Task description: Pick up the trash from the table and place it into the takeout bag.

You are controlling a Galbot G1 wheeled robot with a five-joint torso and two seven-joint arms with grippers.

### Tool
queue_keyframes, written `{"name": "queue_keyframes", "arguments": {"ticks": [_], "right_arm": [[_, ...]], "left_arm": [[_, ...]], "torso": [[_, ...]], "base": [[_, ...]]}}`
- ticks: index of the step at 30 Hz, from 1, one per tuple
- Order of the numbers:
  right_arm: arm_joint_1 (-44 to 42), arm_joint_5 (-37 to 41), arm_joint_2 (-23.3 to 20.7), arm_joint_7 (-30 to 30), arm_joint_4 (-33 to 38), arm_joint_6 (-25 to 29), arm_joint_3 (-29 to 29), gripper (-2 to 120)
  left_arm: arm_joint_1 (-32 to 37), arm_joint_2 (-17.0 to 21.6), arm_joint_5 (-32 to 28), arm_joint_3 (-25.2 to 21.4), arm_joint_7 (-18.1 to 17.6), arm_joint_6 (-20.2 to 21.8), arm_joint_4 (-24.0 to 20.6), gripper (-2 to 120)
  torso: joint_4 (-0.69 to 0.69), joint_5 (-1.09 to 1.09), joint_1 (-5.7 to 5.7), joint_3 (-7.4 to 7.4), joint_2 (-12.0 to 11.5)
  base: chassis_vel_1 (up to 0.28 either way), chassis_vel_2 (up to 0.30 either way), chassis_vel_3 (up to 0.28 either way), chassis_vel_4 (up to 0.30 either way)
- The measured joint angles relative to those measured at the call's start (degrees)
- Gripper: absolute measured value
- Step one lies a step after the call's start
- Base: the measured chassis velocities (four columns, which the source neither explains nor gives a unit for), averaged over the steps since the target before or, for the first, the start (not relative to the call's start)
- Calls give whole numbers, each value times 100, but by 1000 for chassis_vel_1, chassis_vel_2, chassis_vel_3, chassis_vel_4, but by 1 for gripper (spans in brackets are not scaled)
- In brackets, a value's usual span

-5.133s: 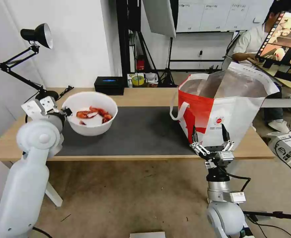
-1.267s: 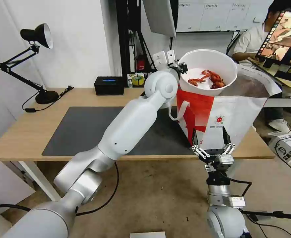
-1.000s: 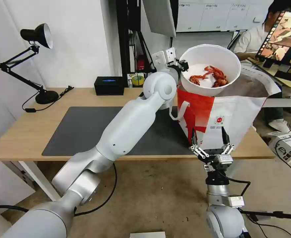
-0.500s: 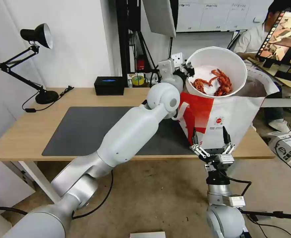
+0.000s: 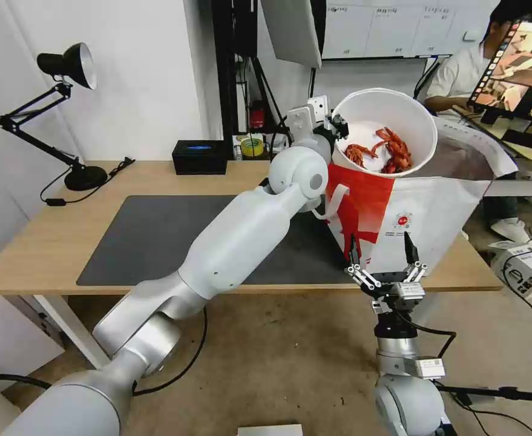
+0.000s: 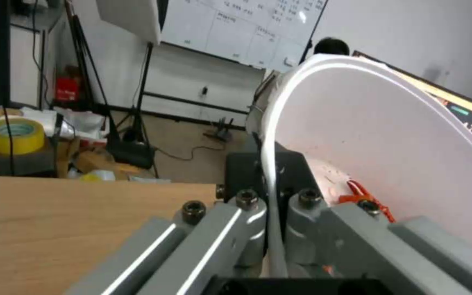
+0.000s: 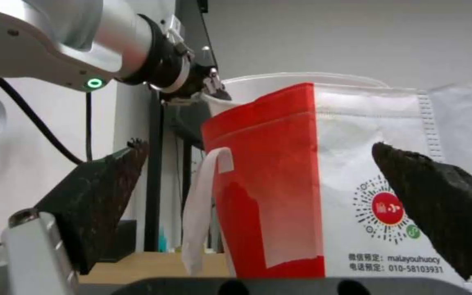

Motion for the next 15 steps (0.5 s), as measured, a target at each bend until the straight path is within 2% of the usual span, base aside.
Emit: {"name": "queue_keyframes", "arguments": {"ticks": [9,15], "right_arm": [[32,0,45,0,-49,6,-2,100],[52,0,54,0,-89,9,-2,100]], "left_arm": [[292,95,41,154,4,-1,-307,0],[373,114,46,171,-2,-2,-354,0]], "torso": [[0,0,0,0,0],[0,0,0,0,-1]], "base": [[0,0,0,0],[0,0,0,0]]}}
